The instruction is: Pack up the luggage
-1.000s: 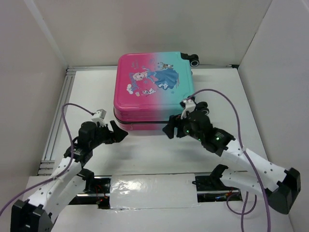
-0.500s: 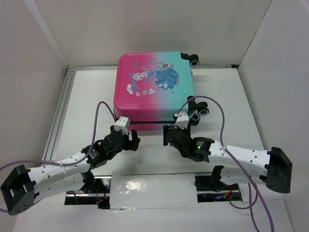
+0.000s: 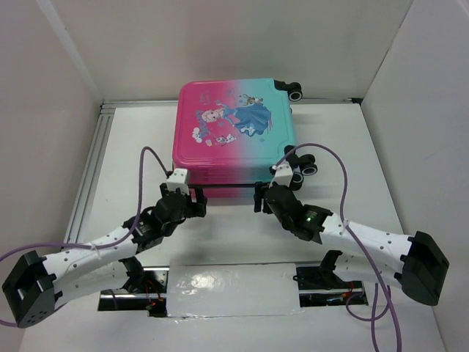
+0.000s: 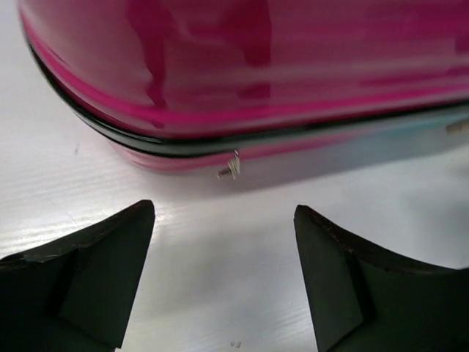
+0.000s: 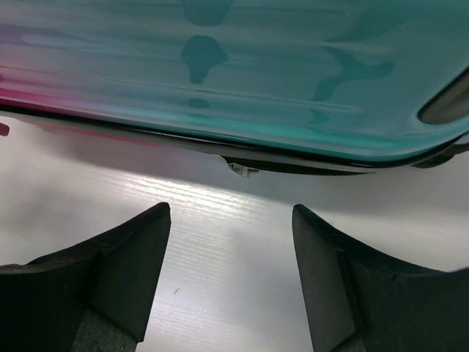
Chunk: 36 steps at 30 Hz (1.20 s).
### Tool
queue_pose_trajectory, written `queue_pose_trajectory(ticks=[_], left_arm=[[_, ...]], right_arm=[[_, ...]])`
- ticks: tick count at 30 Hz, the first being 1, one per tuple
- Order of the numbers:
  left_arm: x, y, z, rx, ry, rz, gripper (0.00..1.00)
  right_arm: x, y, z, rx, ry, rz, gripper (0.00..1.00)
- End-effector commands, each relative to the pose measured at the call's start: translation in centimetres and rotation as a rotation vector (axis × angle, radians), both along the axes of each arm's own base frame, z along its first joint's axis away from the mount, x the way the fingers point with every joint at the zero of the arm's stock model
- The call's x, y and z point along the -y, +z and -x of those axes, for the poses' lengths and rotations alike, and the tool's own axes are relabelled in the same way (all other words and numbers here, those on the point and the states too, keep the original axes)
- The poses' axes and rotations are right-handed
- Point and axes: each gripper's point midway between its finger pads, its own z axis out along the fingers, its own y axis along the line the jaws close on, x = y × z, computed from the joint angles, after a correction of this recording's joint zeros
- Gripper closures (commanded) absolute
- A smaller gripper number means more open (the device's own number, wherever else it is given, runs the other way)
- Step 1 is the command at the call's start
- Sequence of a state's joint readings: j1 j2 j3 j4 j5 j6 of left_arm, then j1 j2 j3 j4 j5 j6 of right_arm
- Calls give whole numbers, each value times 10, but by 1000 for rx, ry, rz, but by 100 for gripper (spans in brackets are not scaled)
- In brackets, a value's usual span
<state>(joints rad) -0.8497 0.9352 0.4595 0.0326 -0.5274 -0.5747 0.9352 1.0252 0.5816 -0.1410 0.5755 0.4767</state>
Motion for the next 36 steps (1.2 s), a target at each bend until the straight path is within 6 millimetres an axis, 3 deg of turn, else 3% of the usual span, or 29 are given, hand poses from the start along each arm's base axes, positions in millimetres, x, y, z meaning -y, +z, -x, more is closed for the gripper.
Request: queue_pose_trajectory(ticks=[1, 9, 18, 22, 32, 36], left_arm=[[-4, 28, -13, 92, 17, 75, 10], [-6, 19, -24, 50, 1, 50, 11], [7, 24, -34, 57, -21, 57, 14], [11, 30, -41, 68, 21, 52, 15], [11, 19, -44, 28, 95, -4, 19], [9, 19, -45, 33, 106, -8, 20]], right_arm=[[-11, 12, -10, 55, 14, -51, 26], [-1, 9, -21, 68, -82, -31, 35], [3, 14, -34, 88, -94, -51, 38], [9, 6, -37, 82, -102, -39, 40], [-4, -3, -38, 82, -48, -81, 44], [-10, -16, -40, 55, -32, -50, 49]])
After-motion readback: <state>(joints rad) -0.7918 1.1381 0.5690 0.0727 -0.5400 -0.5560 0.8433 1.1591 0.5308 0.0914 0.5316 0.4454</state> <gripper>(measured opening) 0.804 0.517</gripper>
